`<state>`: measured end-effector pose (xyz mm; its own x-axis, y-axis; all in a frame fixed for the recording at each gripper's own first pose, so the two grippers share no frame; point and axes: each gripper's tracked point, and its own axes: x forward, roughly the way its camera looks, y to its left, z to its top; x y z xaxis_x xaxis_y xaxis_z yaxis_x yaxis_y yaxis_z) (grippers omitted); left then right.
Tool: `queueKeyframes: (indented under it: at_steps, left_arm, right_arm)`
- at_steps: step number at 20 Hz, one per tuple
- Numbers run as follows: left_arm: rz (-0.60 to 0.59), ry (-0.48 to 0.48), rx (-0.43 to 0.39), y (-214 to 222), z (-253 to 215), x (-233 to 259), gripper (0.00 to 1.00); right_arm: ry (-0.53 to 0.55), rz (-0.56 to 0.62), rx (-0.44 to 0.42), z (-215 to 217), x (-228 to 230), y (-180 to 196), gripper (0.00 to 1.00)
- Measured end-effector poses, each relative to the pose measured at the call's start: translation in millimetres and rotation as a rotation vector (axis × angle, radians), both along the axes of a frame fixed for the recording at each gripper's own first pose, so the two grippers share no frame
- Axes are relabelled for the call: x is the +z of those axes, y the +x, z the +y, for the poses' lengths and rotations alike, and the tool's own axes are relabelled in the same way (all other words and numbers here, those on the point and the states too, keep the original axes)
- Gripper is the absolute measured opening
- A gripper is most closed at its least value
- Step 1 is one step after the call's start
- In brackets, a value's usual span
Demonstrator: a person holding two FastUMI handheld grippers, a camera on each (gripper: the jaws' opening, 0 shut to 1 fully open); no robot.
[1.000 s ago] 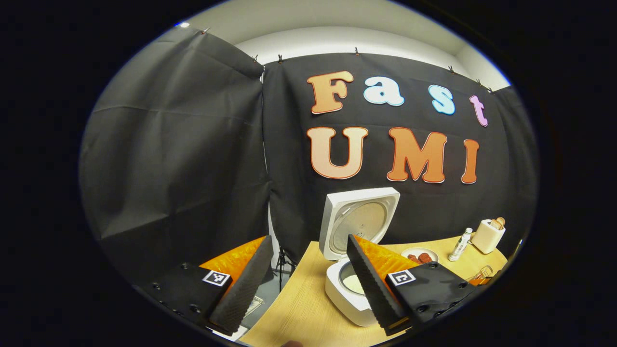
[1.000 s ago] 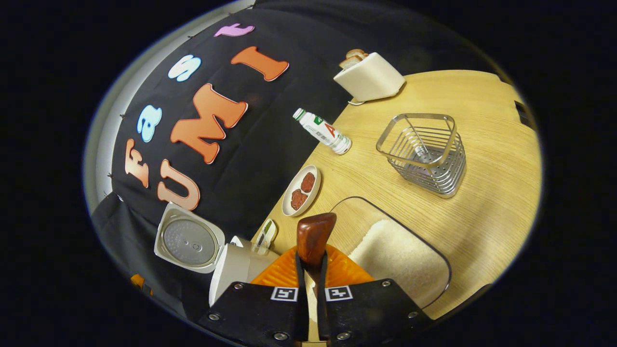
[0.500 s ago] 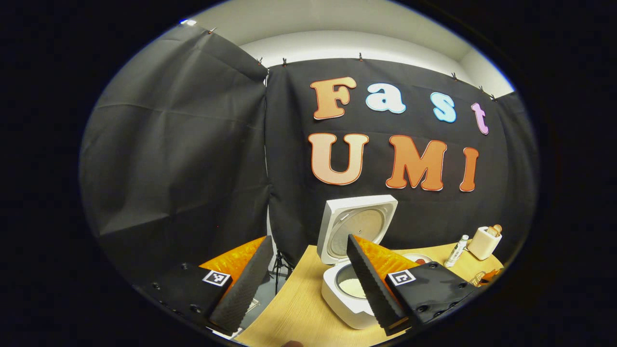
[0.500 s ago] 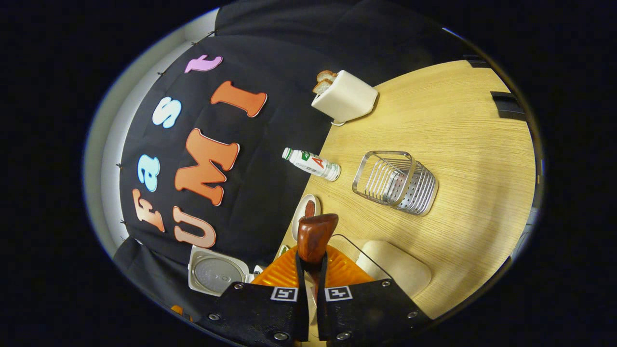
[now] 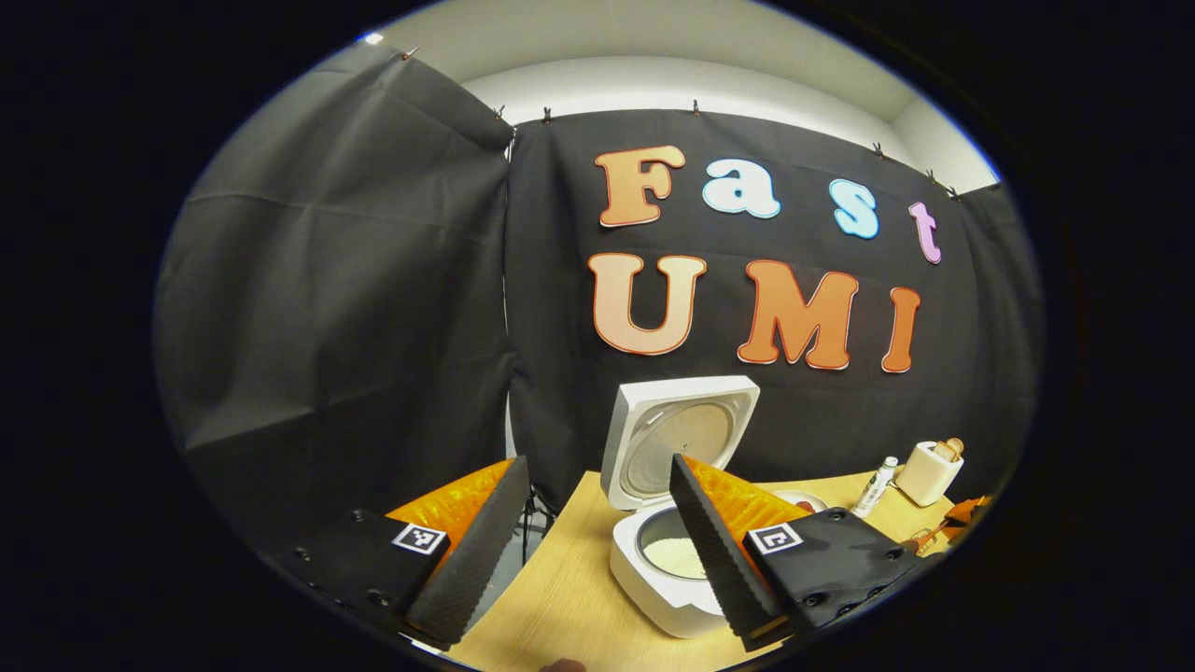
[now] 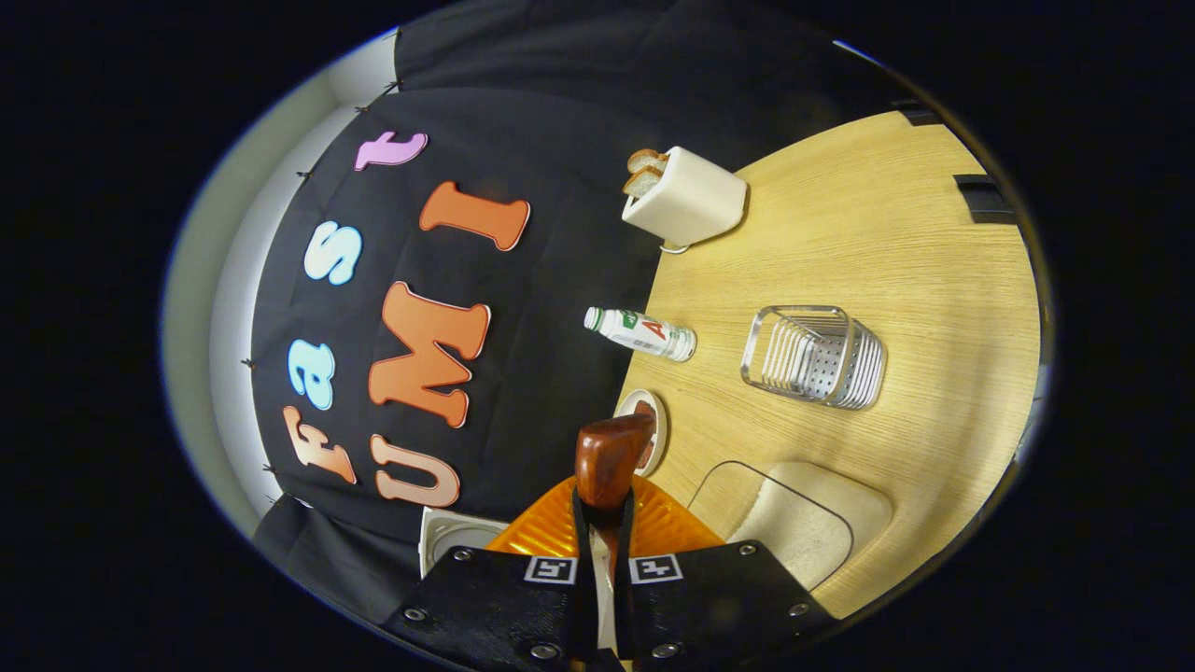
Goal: Close the left gripper, press the button to open the rice cooker; take a wooden spoon from the chopstick holder with the right hand, scoop a spoonful of rice and pour it into the rice cooker, then put the wooden spoon back into the chopstick holder.
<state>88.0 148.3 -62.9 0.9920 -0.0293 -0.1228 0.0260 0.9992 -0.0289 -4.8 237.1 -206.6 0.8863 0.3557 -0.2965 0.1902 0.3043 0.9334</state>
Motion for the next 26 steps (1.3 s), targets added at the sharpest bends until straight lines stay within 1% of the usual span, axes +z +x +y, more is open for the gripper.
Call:
queueKeyframes:
  at_steps: [2,4,8,12,14,16,19,23,26]
  left_arm:
    - [0.011,-0.003,-0.001,0.4,0.8,-2.7,1.00]
    - [0.019,-0.004,0.000,1.4,2.7,-6.1,1.00]
    - [0.036,-0.011,0.006,6.1,9.1,-11.3,1.00]
    - [0.049,-0.011,0.003,11.6,12.5,-15.4,1.00]
    - [0.048,-0.014,-0.003,13.7,12.9,-14.2,1.00]
    - [0.050,-0.019,-0.018,16.5,10.6,-13.9,1.00]
    - [0.056,-0.010,-0.032,20.2,9.5,-16.9,1.00]
    - [0.061,0.002,-0.029,27.6,12.0,-19.3,1.00]
    - [0.073,0.000,-0.030,34.1,14.0,-24.0,1.00]
  right_arm:
    - [0.042,-0.005,0.006,11.8,14.6,7.6,0.06]
    - [0.065,-0.017,0.032,26.2,28.2,15.9,0.06]
    - [0.060,-0.030,0.073,58.1,49.3,39.4,0.06]
    - [0.096,-0.047,0.106,93.7,69.5,53.2,0.06]
    - [0.088,-0.053,0.125,115.1,78.0,62.6,0.06]
    - [0.105,-0.068,0.149,137.9,87.7,72.0,0.06]
    - [0.123,-0.078,0.194,167.5,91.8,77.4,0.06]
    - [0.206,-0.047,0.225,204.9,95.6,89.7,0.06]
    - [0.178,-0.046,0.240,227.5,92.0,97.9,0.06]
